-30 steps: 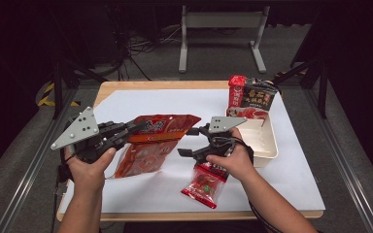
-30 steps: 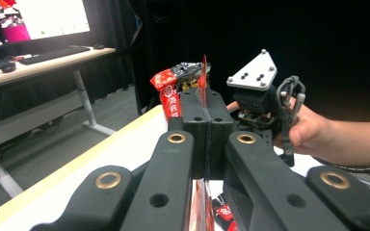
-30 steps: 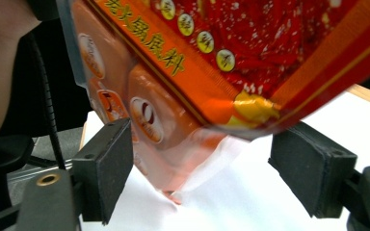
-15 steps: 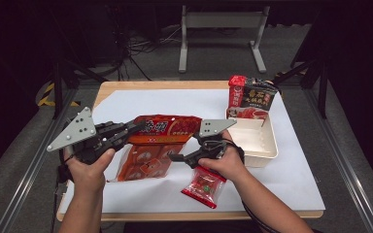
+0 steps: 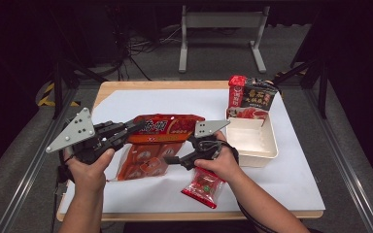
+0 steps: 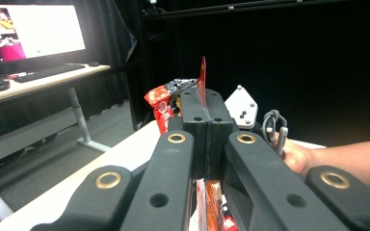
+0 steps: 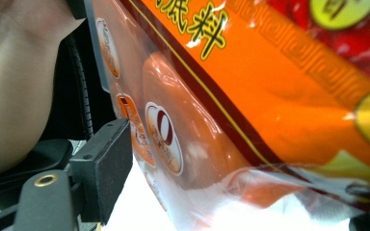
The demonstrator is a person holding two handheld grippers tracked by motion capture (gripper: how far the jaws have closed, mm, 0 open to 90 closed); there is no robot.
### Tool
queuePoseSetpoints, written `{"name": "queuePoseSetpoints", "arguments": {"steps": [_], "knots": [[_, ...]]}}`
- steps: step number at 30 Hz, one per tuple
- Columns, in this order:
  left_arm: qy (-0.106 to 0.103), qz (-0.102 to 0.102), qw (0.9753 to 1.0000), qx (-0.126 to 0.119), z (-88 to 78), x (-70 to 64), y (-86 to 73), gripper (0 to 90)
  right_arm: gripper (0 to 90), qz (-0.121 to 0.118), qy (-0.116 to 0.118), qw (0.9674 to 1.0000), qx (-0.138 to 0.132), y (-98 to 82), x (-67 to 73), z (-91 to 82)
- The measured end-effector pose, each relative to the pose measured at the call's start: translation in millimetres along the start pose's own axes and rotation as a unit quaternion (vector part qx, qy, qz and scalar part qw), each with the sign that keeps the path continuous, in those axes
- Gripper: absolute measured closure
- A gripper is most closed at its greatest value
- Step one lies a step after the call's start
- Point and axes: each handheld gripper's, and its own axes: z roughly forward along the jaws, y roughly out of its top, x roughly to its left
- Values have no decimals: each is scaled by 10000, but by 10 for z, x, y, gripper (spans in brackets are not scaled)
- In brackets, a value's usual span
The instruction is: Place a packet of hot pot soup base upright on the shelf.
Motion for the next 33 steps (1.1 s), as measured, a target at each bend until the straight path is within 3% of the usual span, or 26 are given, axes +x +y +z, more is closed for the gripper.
{"name": "queuePoseSetpoints", "arguments": {"steps": [7, 18, 21, 23, 28, 33], "knots": [[98, 22, 9999, -70, -64, 8, 8, 900, 447, -26, 174, 9998, -1, 33, 37, -51], [226, -18, 9997, -58, -116, 15, -17, 900, 561, -70, 622, 9980, 11, 52, 131, 58], [245, -12, 9997, -62, -129, 15, -15, 900, 570, -81, 656, 9978, 23, 55, 138, 76], [243, -10, 9997, -60, -132, 12, -14, 900, 632, -122, 668, 9977, 66, 52, 151, 97], [258, -56, 9996, -72, -139, 20, -22, 900, 683, -118, 758, 9970, 131, 60, 166, 85], [314, -43, 9995, -33, -134, 22, -19, 900, 697, -257, 639, 9974, 223, 105, 183, 39]]}}
